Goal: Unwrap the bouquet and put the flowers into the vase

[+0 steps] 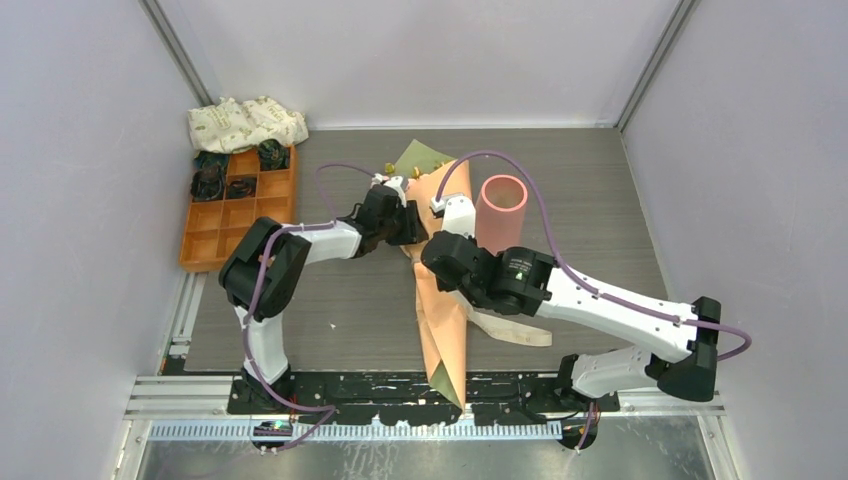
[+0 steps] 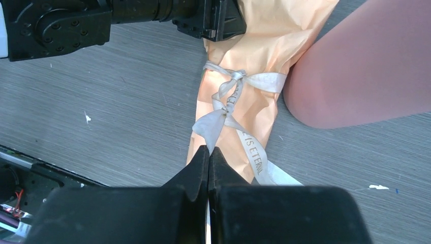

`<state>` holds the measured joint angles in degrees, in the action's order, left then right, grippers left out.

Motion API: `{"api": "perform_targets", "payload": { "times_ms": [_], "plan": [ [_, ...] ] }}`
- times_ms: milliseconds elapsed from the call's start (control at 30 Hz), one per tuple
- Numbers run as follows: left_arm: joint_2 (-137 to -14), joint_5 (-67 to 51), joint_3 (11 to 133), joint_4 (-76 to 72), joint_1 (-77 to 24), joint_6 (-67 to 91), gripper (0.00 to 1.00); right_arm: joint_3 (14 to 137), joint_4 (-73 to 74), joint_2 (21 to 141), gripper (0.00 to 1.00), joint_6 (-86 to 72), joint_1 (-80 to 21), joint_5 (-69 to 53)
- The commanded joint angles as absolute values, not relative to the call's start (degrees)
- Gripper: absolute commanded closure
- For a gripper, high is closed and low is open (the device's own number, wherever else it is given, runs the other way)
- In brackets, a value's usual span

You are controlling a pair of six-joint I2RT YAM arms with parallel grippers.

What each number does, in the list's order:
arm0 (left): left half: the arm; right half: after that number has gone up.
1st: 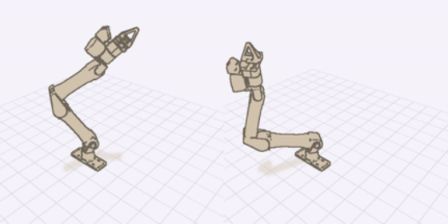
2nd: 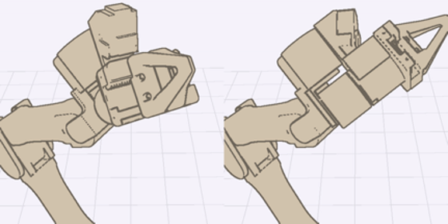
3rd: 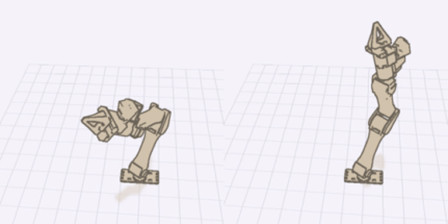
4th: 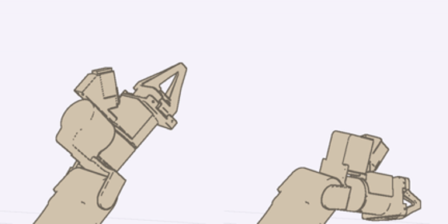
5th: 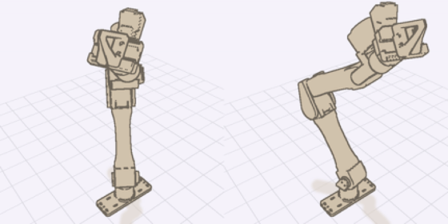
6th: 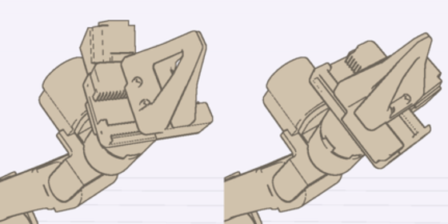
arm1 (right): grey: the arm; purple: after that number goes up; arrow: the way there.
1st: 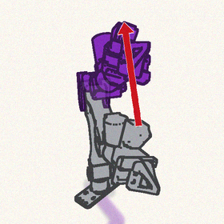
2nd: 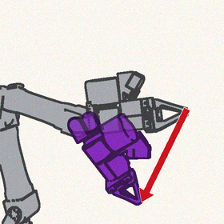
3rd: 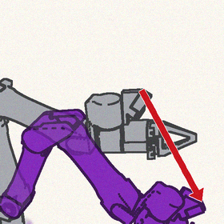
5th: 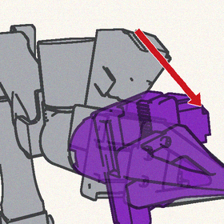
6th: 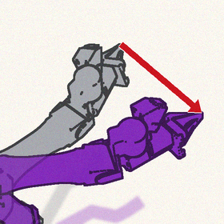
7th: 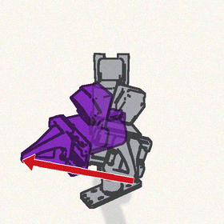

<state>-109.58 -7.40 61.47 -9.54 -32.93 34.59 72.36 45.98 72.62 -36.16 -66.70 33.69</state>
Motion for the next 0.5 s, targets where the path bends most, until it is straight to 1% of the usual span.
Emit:
{"api": "perform_targets", "payload": {
  "times_ms": [0,133,333,467],
  "plan": [
    [-112.85,-6.22,61.62,-9.96,-33.01,34.67,0.55,75.43,48.78,70.51,0.99,-36.80,-67.26,37.11],
    [-113.75,-5.99,61.55,-10.28,-33.02,34.77,0.55,77.60,49.64,68.77,0.99,-36.68,-68.32,38.69],
    [-115.22,-5.67,61.52,-10.71,-33.06,34.65,0.55,85.95,54.44,66.42,0.99,-35.07,-71.49,44.77],
    [-115.83,-5.54,61.54,-10.74,-33.02,34.56,0.55,89.79,56.04,64.16,0.99,-33.87,-72.82,46.48]
  ]
}}
